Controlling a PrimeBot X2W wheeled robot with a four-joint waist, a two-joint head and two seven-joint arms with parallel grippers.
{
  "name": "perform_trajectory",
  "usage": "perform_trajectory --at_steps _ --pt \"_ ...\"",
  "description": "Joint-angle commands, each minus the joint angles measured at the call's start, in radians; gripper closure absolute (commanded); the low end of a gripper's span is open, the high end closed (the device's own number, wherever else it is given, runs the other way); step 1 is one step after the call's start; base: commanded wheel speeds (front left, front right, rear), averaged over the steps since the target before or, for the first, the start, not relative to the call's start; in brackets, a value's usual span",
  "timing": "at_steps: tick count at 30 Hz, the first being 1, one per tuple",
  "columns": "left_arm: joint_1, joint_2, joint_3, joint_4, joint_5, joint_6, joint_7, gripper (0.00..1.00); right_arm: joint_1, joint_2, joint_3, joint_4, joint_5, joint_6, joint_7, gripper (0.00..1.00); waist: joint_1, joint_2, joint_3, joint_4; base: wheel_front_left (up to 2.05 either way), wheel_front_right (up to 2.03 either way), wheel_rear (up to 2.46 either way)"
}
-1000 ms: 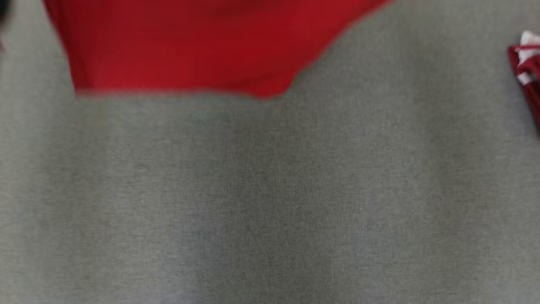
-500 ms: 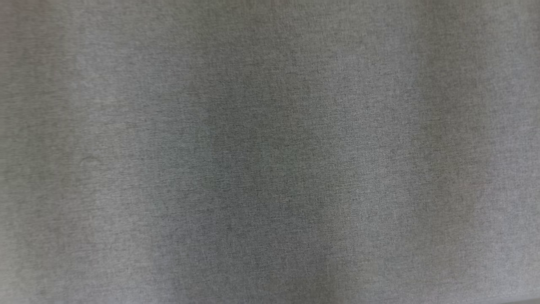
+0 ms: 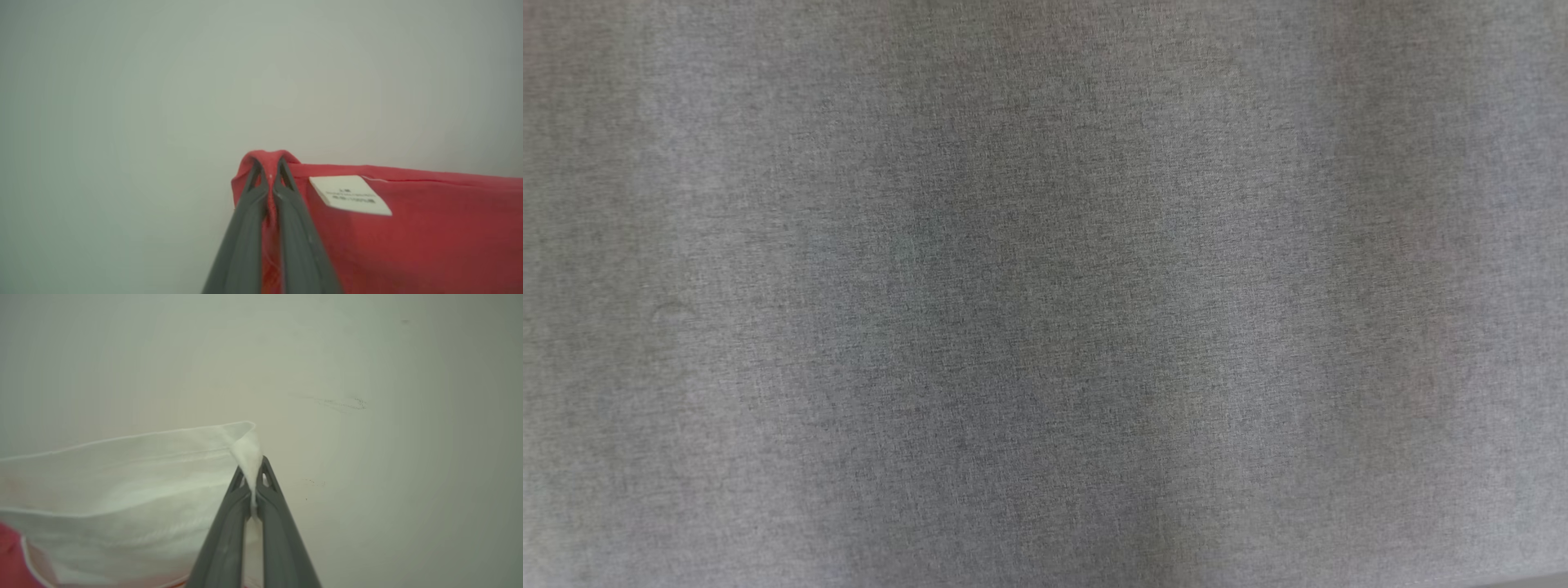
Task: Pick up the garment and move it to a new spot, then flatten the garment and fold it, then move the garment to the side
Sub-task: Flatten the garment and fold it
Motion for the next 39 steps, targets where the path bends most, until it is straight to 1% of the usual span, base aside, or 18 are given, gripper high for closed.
perform_trajectory --at_steps 1,4,9,12,14,15,20,21,24,25,26,28,30,35,39 --pt "-0.011 0.005 0.000 0.008 -0.006 -0.003 -0.014 1.00 -0.005 0.002 0.008 0.001 0.009 -0.003 -0.007 1.00 -0.0001 -0.0002 0.003 -0.002 0.00 0.00 0.00" --pt "-0.004 -0.001 -0.012 0.022 -0.021 -0.003 -0.026 1.00 -0.001 -0.006 0.029 0.007 0.028 -0.003 -0.018 1.00 -0.0001 -0.0002 0.010 -0.001 0.00 0.00 0.00" --pt "0.042 -0.002 -0.044 0.002 -0.067 -0.003 -0.047 1.00 0.036 -0.018 0.065 -0.008 0.075 -0.003 -0.036 1.00 -0.0001 -0.0002 0.010 0.004 0.00 0.00 0.00" --pt "0.077 0.001 -0.054 -0.023 -0.105 -0.003 -0.064 1.00 0.076 -0.030 0.088 -0.048 0.123 -0.003 -0.052 1.00 -0.0001 -0.0002 0.006 0.003 0.00 0.00 0.00" --pt "0.108 0.017 -0.063 -0.050 -0.132 -0.003 -0.082 1.00 0.122 -0.045 0.116 -0.101 0.152 -0.003 -0.067 1.00 -0.0001 -0.0002 0.002 -0.003 0.00 0.00 0.00" --pt "0.134 0.024 -0.077 -0.067 -0.135 -0.003 -0.083 1.00 0.150 -0.054 0.131 -0.126 0.169 -0.003 -0.074 1.00 -0.0001 -0.0002 -0.002 -0.006 0.00 0.00 0.00" --pt "0.313 0.088 -0.069 -0.166 -0.213 -0.003 -0.123 1.00 0.341 -0.119 0.172 -0.296 0.266 -0.003 -0.094 1.00 -0.0001 -0.0002 -0.038 -0.013 0.00 0.00 0.00" --pt "0.313 0.088 -0.069 -0.166 -0.213 -0.003 -0.123 1.00 0.341 -0.119 0.172 -0.296 0.266 -0.003 -0.094 1.00 -0.0001 -0.0002 -0.038 -0.013 0.00 0.00 0.00" --pt "0.495 0.111 -0.061 -0.231 -0.238 -0.003 -0.135 1.00 0.516 -0.169 0.180 -0.401 0.310 -0.003 -0.099 1.00 -0.0001 -0.0002 -0.091 -0.010 0.00 0.00 0.00" --pt "0.617 0.123 -0.044 -0.288 -0.249 0.001 -0.140 1.00 0.644 -0.203 0.167 -0.475 0.320 -0.003 -0.100 1.00 -0.0001 -0.0002 -0.132 -0.007 0.00 0.00 0.00" --pt "0.617 0.123 -0.044 -0.288 -0.249 0.001 -0.140 1.00 0.644 -0.203 0.167 -0.475 0.320 -0.003 -0.100 1.00 -0.0001 -0.0002 -0.132 -0.007 0.00 0.00 0.00" --pt "0.735 0.144 -0.021 -0.361 -0.243 0.020 -0.141 1.00 0.777 -0.229 0.171 -0.542 0.309 -0.003 -0.100 1.00 -0.0001 -0.0002 -0.167 -0.013 0.00 0.00 0.00" --pt "0.868 0.152 0.010 -0.451 -0.242 0.050 -0.140 1.00 0.896 -0.254 0.153 -0.607 0.311 -0.003 -0.100 1.00 -0.0001 -0.0002 -0.197 -0.018 0.00 0.00 0.00" --pt "1.210 0.161 0.064 -0.700 -0.248 0.127 -0.139 1.00 1.181 -0.281 0.088 -0.752 0.304 -0.003 -0.101 1.00 -0.0001 -0.0002 -0.272 -0.028 0.00 0.00 0.00" --pt "1.452 0.159 0.096 -0.869 -0.259 0.193 -0.139 1.00 1.380 -0.299 0.040 -0.854 0.290 -0.003 -0.100 1.00 -0.0001 -0.0002 -0.318 -0.031 0.00 0.00 0.00"
